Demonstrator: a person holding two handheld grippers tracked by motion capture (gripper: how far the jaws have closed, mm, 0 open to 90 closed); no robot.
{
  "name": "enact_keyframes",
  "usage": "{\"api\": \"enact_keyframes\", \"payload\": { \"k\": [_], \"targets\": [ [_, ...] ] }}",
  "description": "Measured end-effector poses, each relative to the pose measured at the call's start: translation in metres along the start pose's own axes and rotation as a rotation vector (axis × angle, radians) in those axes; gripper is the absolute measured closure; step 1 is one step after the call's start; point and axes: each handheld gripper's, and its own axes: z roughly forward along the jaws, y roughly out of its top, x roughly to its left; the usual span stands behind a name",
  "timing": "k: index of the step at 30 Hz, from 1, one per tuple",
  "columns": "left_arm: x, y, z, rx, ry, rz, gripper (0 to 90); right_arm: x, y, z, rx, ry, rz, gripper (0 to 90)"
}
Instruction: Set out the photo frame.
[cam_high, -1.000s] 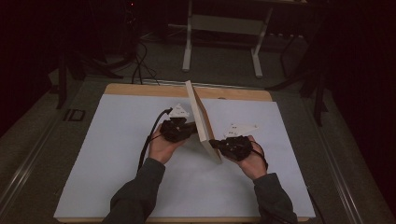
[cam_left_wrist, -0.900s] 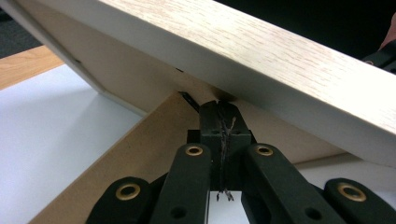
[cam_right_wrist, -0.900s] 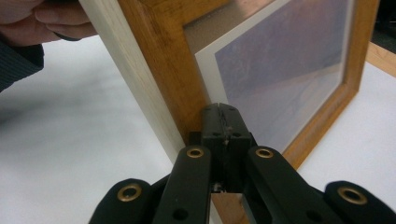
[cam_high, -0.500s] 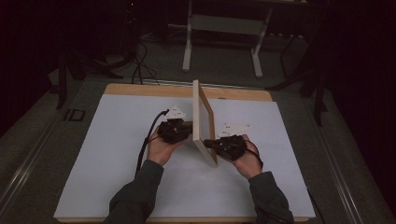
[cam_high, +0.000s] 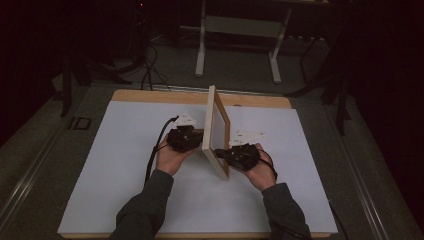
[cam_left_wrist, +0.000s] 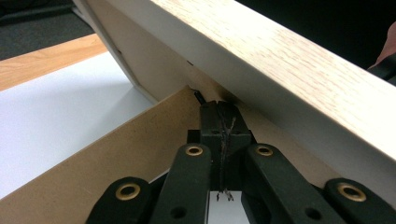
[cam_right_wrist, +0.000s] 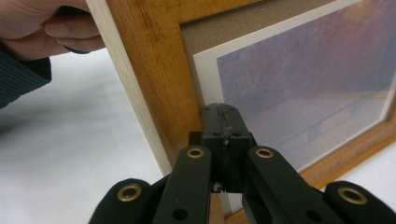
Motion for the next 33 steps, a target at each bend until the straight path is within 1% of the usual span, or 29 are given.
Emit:
{"api": "enact_keyframes", "payload": {
  "k": [7, 9, 12, 15, 20, 21, 25, 27, 29, 33],
  "targets": [
    [0.005, 0.002, -0.001, 0.007, 0.012, 0.012, 90.0, 0.000, 0.004, 0.007, -0.010, 0.005, 0.016, 90.0],
    [0.006, 0.002, -0.001, 0.004, 0.014, 0.009, 90.0, 0.001, 0.005, 0.009, -0.011, 0.002, 0.018, 90.0],
    [0.010, 0.001, 0.000, -0.006, -0.002, -0.011, 90.0, 0.001, 0.006, 0.011, -0.017, 0.003, 0.027, 90.0],
    [0.011, 0.001, 0.000, -0.012, -0.008, -0.015, 90.0, 0.000, 0.006, 0.012, -0.027, 0.005, 0.038, 90.0],
    [0.011, 0.001, 0.000, -0.017, -0.006, -0.015, 90.0, 0.001, 0.005, 0.013, -0.030, 0.002, 0.033, 90.0],
    [0.011, 0.001, 0.000, -0.016, -0.006, -0.022, 90.0, 0.001, 0.006, 0.013, -0.028, -0.001, 0.029, 90.0],
    [0.013, 0.000, -0.001, -0.015, 0.007, -0.029, 84.5, 0.004, 0.004, 0.012, -0.013, 0.002, 0.003, 89.9],
    [0.013, 0.000, -0.002, -0.015, 0.018, -0.031, 82.3, 0.005, 0.004, 0.012, -0.007, -0.007, -0.010, 89.3],
    [0.013, 0.001, -0.003, -0.013, 0.036, -0.032, 79.6, 0.005, 0.004, 0.011, -0.004, -0.007, -0.012, 88.4],
    [0.014, 0.002, -0.008, -0.026, 0.038, -0.038, 76.1, 0.003, 0.002, 0.009, 0.002, -0.012, -0.013, 86.3]
  ]
}}
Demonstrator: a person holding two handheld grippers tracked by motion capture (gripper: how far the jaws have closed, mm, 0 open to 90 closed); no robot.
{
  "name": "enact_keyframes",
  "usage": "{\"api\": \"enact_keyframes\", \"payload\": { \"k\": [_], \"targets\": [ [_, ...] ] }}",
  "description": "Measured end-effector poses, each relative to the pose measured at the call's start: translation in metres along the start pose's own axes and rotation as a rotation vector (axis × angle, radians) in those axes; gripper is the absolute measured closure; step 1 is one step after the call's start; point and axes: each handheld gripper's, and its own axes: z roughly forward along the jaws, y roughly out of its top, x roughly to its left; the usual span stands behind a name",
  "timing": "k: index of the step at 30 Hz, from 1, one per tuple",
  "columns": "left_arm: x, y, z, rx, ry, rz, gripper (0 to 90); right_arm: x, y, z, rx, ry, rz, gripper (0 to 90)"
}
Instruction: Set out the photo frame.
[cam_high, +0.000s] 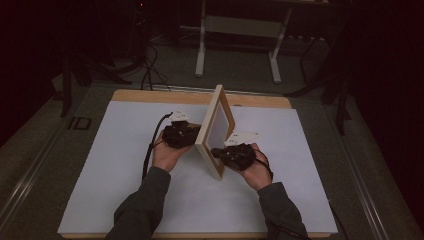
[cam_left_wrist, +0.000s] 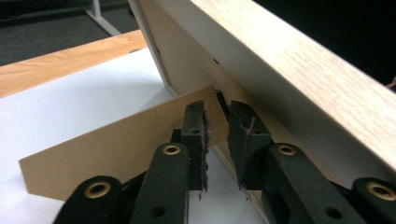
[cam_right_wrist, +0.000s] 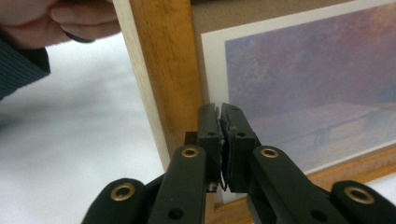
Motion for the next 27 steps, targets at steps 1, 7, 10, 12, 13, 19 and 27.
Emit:
{"api": "enact_keyframes", "payload": {
  "k": [1, 7, 10, 12, 13, 19, 27],
  "targets": [
    [0.000, 0.000, -0.001, 0.000, -0.002, -0.001, 75.7, 0.000, -0.001, -0.001, 0.001, -0.002, 0.002, 86.0],
    [0.000, 0.001, -0.009, -0.007, 0.004, -0.014, 72.1, -0.002, -0.005, -0.002, 0.009, -0.003, 0.003, 84.3],
    [0.001, 0.001, -0.012, -0.006, 0.004, -0.020, 70.8, -0.003, -0.007, -0.003, 0.014, -0.003, 0.003, 83.5],
    [0.002, 0.001, -0.013, -0.011, 0.005, -0.027, 69.3, -0.004, -0.008, -0.004, 0.016, -0.005, 0.003, 82.1],
    [0.002, 0.002, -0.014, -0.014, 0.011, -0.030, 69.2, -0.004, -0.008, -0.004, 0.018, -0.006, 0.005, 81.1],
    [0.002, 0.004, -0.022, -0.042, 0.015, -0.050, 65.5, -0.006, -0.012, -0.005, 0.027, -0.013, 0.011, 78.8],
    [0.002, 0.007, -0.030, -0.069, 0.026, -0.085, 59.0, -0.007, -0.015, -0.006, 0.029, -0.015, 0.016, 75.6]
  ]
}}
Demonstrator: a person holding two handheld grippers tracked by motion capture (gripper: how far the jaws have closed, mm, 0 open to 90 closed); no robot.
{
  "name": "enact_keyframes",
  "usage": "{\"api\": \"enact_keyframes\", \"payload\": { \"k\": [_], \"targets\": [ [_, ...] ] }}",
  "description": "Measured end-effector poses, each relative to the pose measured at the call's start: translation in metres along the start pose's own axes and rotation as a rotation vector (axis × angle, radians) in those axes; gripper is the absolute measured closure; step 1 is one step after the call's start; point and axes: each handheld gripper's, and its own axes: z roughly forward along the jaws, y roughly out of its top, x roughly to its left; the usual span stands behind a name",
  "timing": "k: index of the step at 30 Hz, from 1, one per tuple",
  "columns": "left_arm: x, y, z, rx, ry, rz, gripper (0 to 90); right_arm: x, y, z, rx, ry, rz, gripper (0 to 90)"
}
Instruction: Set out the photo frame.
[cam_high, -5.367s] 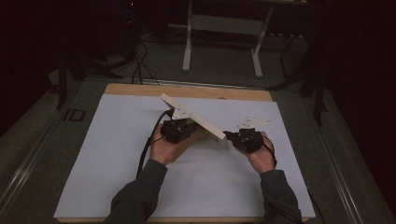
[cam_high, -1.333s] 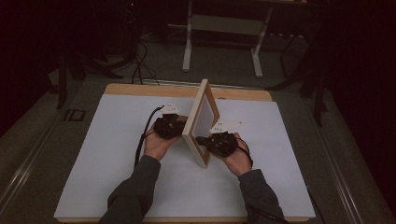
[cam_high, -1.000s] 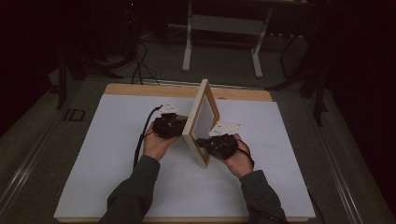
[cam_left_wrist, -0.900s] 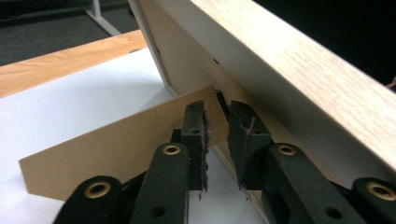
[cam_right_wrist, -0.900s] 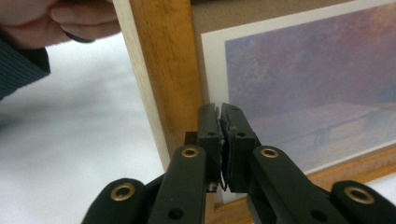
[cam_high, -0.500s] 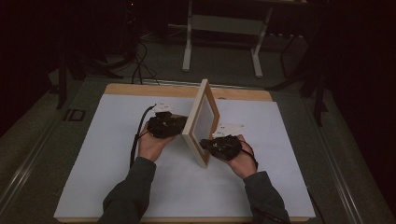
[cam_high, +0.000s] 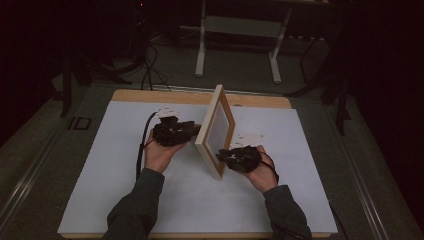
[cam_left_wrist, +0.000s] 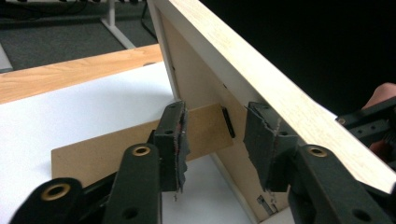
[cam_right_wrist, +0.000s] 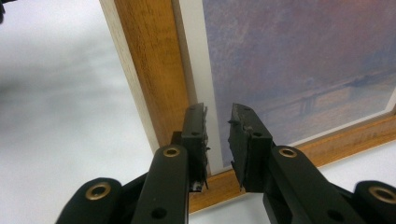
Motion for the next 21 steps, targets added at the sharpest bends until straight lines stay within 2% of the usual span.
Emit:
{"api": "enact_keyframes", "payload": {
  "k": [4, 6, 9, 12, 21],
  "targets": [
    [-0.003, 0.002, -0.007, -0.033, 0.007, -0.003, 53.5, -0.001, -0.001, 0.000, 0.001, -0.006, 0.004, 75.3],
    [-0.003, 0.003, -0.010, -0.045, 0.000, -0.022, 51.8, -0.002, -0.002, 0.000, 0.004, -0.010, 0.005, 75.2],
    [-0.005, 0.005, -0.014, -0.060, -0.011, -0.029, 50.9, -0.002, -0.004, 0.000, 0.005, -0.010, 0.008, 75.0],
    [-0.009, 0.006, -0.017, -0.070, -0.007, -0.016, 50.1, -0.002, -0.005, 0.000, 0.009, -0.011, 0.009, 75.0],
    [-0.019, 0.008, -0.020, -0.073, -0.032, -0.001, 48.8, -0.004, -0.005, -0.001, 0.015, -0.015, 0.011, 74.7]
  ]
}}
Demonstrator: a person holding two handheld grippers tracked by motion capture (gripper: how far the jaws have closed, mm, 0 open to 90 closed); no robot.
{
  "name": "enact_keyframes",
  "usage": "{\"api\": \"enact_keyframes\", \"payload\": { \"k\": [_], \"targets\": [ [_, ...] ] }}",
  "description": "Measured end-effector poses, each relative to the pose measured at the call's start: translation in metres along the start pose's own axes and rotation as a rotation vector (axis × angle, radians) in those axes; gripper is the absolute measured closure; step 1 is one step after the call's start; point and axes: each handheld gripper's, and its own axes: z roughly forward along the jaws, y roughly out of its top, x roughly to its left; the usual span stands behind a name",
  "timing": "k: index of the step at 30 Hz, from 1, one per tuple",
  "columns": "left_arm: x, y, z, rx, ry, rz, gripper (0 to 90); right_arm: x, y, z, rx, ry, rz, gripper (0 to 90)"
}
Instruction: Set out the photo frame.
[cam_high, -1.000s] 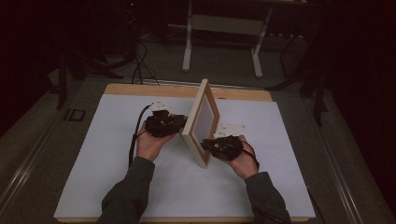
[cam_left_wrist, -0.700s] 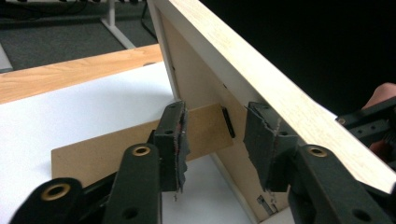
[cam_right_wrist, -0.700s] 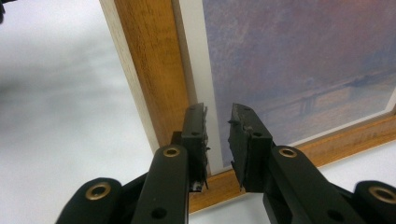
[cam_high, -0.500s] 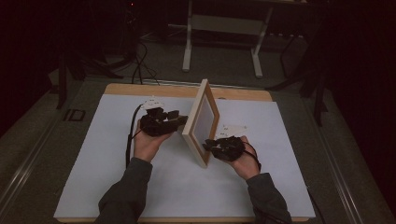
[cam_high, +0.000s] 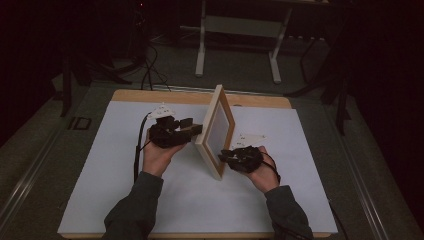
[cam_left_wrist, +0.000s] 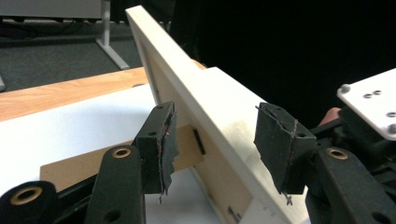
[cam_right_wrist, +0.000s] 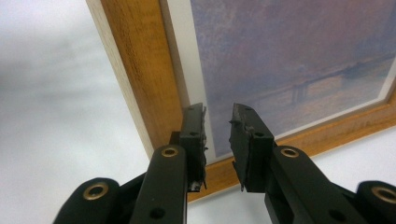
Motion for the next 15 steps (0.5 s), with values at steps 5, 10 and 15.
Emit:
{"api": "enact_keyframes", "payload": {
  "k": [5, 10, 15],
  "targets": [
    [-0.006, 0.001, -0.002, 0.002, 0.004, 0.005, 43.9, -0.002, -0.002, -0.002, 0.000, -0.004, 0.006, 74.5],
    [-0.016, -0.002, 0.000, 0.029, 0.008, 0.041, 39.6, -0.004, -0.003, -0.004, 0.000, -0.012, 0.008, 73.9],
    [-0.024, -0.007, 0.004, 0.049, 0.031, 0.071, 37.7, -0.006, -0.004, -0.005, 0.003, -0.018, 0.015, 73.1]
  ]
}}
